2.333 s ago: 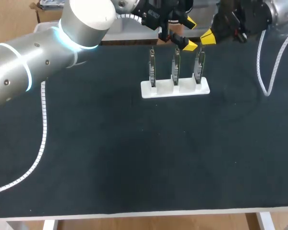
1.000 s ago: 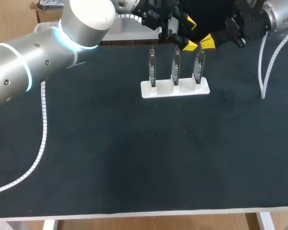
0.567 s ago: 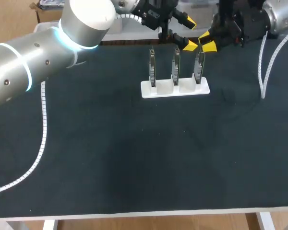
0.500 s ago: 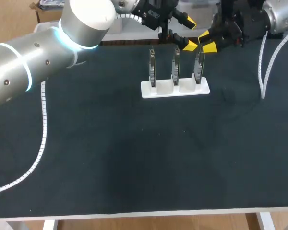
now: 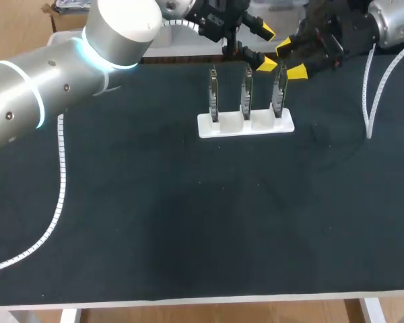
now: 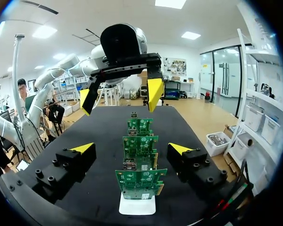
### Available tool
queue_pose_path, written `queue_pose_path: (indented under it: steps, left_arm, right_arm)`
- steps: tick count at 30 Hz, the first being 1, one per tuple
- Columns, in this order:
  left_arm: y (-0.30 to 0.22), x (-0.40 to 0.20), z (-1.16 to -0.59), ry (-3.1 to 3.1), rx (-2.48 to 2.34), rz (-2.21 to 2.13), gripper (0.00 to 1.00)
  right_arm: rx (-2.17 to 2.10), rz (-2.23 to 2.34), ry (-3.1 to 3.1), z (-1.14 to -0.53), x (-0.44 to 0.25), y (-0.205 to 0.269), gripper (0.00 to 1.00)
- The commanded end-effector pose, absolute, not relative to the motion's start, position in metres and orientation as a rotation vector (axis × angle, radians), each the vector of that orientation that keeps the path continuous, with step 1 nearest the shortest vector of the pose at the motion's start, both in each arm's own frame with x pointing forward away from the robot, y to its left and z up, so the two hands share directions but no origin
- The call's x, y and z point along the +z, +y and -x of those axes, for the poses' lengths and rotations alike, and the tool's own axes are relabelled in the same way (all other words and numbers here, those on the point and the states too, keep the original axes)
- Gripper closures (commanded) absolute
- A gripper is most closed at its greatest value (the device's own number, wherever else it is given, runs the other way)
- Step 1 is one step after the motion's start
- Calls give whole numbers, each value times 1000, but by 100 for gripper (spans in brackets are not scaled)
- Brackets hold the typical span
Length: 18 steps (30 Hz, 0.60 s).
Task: Pick up the optical module with the left hand, and insert it into the network port with the right hand.
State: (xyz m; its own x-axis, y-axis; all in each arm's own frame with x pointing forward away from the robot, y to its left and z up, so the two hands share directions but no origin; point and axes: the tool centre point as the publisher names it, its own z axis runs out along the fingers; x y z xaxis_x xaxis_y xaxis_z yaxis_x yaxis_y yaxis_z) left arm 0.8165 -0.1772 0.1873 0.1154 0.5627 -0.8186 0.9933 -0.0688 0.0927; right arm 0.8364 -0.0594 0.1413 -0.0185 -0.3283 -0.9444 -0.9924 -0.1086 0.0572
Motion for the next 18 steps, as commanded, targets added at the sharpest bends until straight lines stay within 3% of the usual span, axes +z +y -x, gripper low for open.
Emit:
queue_pose_path:
  steps: [1, 18]
  left_arm:
    - [-178, 188, -819, 1525, -808, -1724, 0]
    - [-178, 188, -819, 1525, -808, -1724, 0]
  right_arm:
    - [1319, 1653, 1345, -845, 140, -60, 0]
    - [1223, 1699, 1319, -844, 170, -75, 0]
